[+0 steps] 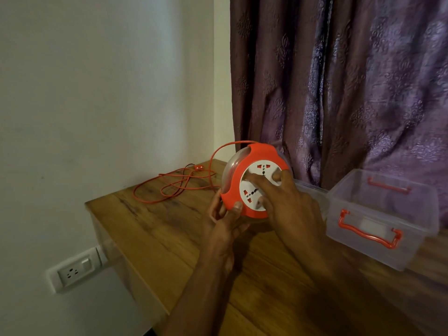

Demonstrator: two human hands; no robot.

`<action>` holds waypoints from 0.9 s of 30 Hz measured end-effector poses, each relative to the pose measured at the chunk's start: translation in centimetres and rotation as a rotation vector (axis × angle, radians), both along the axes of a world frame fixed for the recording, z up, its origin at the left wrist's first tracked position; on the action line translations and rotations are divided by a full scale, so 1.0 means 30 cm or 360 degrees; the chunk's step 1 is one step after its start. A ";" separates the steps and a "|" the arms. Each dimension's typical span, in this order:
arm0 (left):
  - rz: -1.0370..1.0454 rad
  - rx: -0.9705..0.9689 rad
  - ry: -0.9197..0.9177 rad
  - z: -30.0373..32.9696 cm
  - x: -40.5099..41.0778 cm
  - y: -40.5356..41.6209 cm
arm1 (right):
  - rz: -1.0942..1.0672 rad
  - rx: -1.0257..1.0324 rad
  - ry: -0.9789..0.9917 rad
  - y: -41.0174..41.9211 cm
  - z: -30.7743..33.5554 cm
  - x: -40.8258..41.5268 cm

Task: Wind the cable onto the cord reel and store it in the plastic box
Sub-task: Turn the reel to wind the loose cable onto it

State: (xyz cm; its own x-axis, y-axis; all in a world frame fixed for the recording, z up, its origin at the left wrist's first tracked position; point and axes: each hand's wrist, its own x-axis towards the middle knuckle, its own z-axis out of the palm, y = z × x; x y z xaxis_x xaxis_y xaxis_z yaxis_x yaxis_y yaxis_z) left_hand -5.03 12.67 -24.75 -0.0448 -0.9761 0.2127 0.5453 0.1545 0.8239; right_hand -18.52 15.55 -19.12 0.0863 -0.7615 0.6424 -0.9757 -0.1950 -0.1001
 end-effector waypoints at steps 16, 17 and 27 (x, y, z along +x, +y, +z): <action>-0.0041 -0.0106 -0.0001 -0.004 -0.004 -0.004 | 0.0051 -0.0085 -0.0928 0.014 0.032 0.012; -0.0036 -0.0102 -0.0002 -0.006 -0.004 -0.005 | 0.0063 -0.0054 -0.0962 0.014 0.035 0.015; -0.0039 -0.0046 0.0070 -0.008 -0.005 -0.004 | 0.0340 0.0321 -0.1755 -0.001 0.033 0.058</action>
